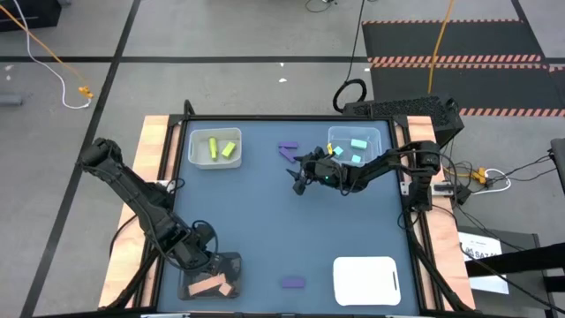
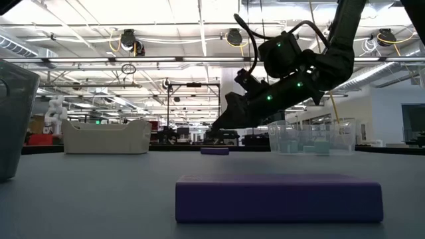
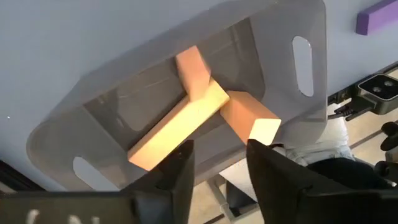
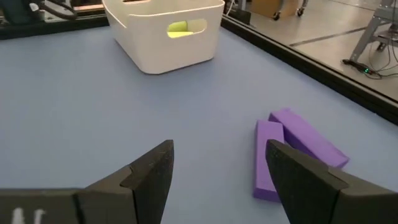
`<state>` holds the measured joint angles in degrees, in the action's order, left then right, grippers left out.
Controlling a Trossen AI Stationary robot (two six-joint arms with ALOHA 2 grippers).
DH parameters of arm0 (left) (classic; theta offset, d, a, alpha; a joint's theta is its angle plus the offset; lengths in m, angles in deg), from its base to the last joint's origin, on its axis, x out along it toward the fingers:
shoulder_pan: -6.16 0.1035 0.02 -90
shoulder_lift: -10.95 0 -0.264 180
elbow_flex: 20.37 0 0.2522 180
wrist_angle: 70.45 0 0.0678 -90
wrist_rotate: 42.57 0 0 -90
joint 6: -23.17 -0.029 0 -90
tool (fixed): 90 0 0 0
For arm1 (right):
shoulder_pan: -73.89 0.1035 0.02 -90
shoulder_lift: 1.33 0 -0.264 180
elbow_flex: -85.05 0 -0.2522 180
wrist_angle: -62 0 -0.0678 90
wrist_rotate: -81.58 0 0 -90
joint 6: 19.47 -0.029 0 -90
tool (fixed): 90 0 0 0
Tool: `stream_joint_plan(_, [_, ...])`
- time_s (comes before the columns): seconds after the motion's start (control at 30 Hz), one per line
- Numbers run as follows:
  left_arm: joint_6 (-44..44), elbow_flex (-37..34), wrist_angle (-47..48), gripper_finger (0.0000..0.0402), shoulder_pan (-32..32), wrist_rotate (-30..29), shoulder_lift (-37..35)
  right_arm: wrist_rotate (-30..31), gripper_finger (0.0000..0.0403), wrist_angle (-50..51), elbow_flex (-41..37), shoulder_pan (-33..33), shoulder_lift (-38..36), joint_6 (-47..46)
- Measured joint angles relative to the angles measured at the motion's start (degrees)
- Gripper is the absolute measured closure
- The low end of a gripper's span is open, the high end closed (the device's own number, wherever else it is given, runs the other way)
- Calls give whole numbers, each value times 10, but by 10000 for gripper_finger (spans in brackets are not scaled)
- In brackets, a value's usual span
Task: Sort & place blocks by color
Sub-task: Put the purple block into the white bin
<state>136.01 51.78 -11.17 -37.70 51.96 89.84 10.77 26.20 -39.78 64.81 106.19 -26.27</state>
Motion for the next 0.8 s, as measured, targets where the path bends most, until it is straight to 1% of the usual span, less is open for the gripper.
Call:
stream_joint_plan(0.07, [-2, 0, -1, 240, 0, 4, 0, -1, 156, 0, 0, -3, 0, 0])
stream_joint_plan(0.17, [-24, 0, -2, 218, 2, 31, -2, 0, 156, 1, 0, -13, 0, -5])
stream_joint_plan(0.23, [-29, 0, -12, 205, 7, 47, -7, -1, 156, 12, 0, -22, 0, -36])
stream_joint_plan(0.3, [-36, 0, -30, 197, 13, 47, -17, -3, 156, 28, 3, -32, 0, -78])
stream_joint_plan(0.37, [-42, 0, -58, 191, 22, 45, -30, -30, 156, 33, 8, -42, 0, -107])
stream_joint_plan(0.43, [-57, 0, -88, 189, 28, 29, -46, -55, 156, 33, 17, -47, 0, -121])
stream_joint_plan(0.53, [-94, 0, -116, 188, 38, -18, -76, -59, 156, 72, 43, -52, 0, -115])
stream_joint_plan(0.67, [-154, 0, -128, 188, 63, -85, -115, -56, 156, 178, 99, -60, 0, -109])
stream_joint_plan(0.8, [-205, 0, -126, 188, 95, -113, -150, -31, 156, 260, 140, -65, 0, -103])
